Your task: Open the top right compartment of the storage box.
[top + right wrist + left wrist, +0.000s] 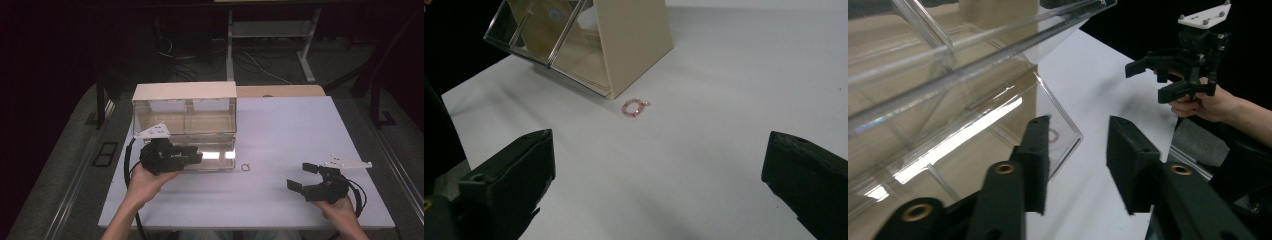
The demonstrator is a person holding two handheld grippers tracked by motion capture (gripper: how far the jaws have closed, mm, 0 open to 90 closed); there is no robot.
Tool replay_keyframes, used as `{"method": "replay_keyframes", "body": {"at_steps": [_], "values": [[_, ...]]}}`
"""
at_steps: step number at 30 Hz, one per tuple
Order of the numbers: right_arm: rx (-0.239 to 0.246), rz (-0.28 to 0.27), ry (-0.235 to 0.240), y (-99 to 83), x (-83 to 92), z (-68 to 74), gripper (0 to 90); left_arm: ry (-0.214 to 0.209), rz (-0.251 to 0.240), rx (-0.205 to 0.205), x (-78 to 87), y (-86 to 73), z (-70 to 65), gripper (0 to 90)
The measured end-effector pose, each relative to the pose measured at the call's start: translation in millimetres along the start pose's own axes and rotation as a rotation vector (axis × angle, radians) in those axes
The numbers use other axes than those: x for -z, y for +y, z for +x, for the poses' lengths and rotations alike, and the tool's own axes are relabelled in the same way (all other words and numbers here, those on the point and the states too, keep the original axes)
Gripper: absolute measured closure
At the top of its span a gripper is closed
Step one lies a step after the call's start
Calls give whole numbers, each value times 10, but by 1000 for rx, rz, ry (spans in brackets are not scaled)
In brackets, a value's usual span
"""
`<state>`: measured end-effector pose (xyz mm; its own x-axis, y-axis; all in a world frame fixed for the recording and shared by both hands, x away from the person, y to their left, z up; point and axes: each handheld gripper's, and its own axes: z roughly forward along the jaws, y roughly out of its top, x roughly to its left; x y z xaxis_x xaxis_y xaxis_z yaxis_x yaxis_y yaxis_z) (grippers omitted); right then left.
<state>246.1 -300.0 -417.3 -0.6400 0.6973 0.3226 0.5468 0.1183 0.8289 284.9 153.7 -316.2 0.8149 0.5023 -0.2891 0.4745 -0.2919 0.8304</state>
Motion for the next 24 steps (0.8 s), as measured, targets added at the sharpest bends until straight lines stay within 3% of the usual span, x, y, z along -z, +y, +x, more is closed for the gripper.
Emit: {"method": "replay_keyframes", "body": {"at_steps": [8,24], "values": [[0,2,2,-2,1,-1,9,56,0,10,-19,91,-3,889],[8,7,4,-5,0,-8,9,64,-9,9,-48,302,33,892]]}}
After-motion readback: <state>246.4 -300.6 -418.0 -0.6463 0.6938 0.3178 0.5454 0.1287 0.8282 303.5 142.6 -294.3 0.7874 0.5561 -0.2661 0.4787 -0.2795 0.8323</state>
